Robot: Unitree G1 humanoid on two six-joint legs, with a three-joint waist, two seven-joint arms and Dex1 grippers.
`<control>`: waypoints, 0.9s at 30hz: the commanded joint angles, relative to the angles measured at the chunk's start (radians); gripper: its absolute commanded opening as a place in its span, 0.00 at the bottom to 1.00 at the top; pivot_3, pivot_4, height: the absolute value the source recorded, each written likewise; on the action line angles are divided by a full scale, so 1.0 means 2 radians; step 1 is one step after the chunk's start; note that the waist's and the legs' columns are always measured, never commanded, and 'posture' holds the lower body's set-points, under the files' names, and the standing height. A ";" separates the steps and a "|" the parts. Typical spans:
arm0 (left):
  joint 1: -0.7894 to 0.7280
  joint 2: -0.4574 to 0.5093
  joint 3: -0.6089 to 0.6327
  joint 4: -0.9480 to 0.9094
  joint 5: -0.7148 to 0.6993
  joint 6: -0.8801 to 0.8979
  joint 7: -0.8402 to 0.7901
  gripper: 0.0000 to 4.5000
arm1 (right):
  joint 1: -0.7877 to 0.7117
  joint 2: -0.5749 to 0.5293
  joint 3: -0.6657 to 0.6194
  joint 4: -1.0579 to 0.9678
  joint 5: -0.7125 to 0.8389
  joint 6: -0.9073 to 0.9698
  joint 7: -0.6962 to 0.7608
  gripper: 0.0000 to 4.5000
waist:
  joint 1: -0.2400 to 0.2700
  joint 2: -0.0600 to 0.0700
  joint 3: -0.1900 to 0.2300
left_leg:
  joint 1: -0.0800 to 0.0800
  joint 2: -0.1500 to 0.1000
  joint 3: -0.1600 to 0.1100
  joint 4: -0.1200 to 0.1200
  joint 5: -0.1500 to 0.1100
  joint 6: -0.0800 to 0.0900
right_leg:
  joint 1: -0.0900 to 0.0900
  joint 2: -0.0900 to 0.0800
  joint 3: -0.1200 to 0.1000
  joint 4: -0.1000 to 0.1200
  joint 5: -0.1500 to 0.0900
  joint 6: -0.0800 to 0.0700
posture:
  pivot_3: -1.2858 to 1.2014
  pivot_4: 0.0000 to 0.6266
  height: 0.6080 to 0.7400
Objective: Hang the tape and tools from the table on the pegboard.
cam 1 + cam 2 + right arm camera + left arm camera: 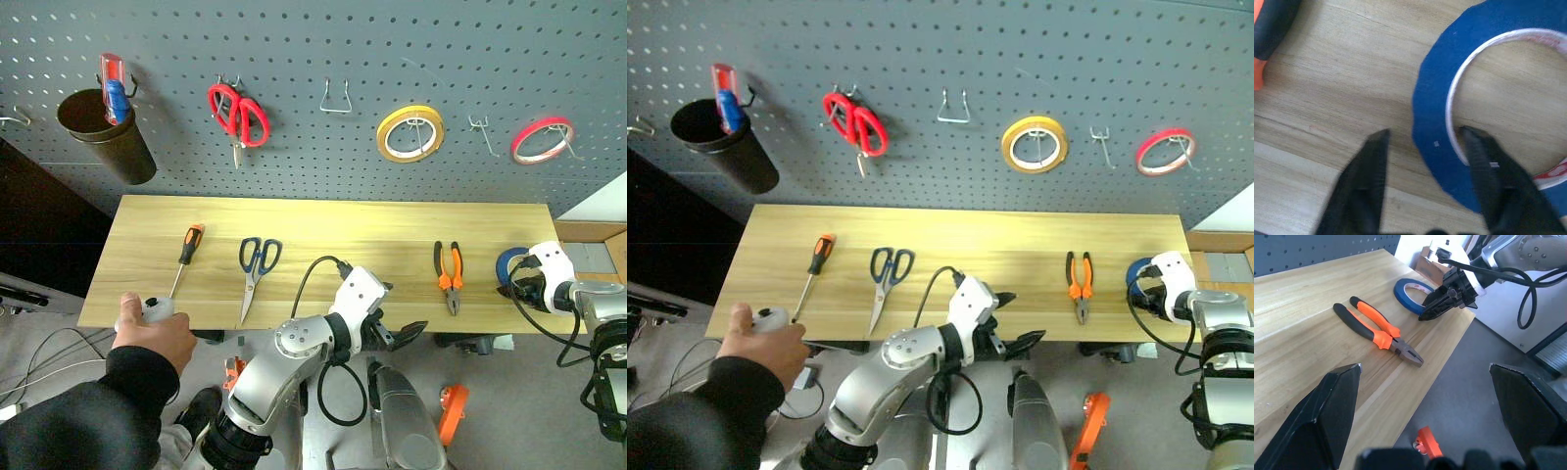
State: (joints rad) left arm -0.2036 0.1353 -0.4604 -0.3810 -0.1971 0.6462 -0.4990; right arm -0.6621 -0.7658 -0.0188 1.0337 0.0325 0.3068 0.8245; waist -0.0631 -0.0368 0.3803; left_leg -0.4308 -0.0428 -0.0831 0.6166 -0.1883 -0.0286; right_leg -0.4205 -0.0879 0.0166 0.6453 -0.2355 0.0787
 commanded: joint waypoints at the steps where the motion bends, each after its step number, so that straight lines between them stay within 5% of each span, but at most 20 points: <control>1: 0.002 0.000 0.004 -0.023 -0.009 -0.001 0.000 1.00 | 0.014 0.004 -0.009 -0.002 0.003 0.000 -0.004 0.23 | 0.000 0.000 0.000 | 0.000 0.000 0.000 0.000 0.000 0.000 | 0.000 0.000 0.000 0.000 0.000 0.000 | 0.49 0.67 1.00; 3: 0.003 0.002 0.006 -0.023 -0.010 -0.002 0.000 1.00 | 0.020 0.004 -0.020 -0.020 0.012 0.006 -0.009 0.10 | 0.000 0.000 0.000 | 0.000 0.000 0.000 0.000 0.000 0.000 | 0.000 0.000 0.000 0.000 0.000 0.000 | 0.48 0.66 1.00; 17: -0.009 0.002 0.077 -0.043 -0.050 -0.062 -0.012 1.00 | 0.267 0.081 -0.281 -0.691 0.275 0.302 -0.136 0.10 | 0.008 0.003 -0.001 | -0.002 0.000 -0.001 0.001 0.000 0.000 | -0.001 0.000 -0.001 0.000 0.000 0.001 | 0.48 0.58 1.00; 27: 0.013 0.026 0.096 -0.044 -0.055 -0.096 -0.021 1.00 | 0.262 0.118 -0.317 -0.830 0.389 0.308 -0.209 0.10 | 0.001 0.005 -0.002 | -0.002 0.000 -0.001 0.004 0.000 0.000 | -0.001 0.000 -0.001 0.000 0.001 0.002 | 0.46 0.52 1.00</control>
State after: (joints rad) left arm -0.1844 0.1923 -0.2694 -0.4253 -0.2921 0.4828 -0.5368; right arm -0.1228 -0.5227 -0.6431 -0.5891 0.7827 0.9484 0.4273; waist -0.0609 -0.0276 0.3768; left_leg -0.4355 -0.0420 -0.0838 0.6257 -0.1884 -0.0284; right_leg -0.4226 -0.0879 0.0155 0.6458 -0.2324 0.0841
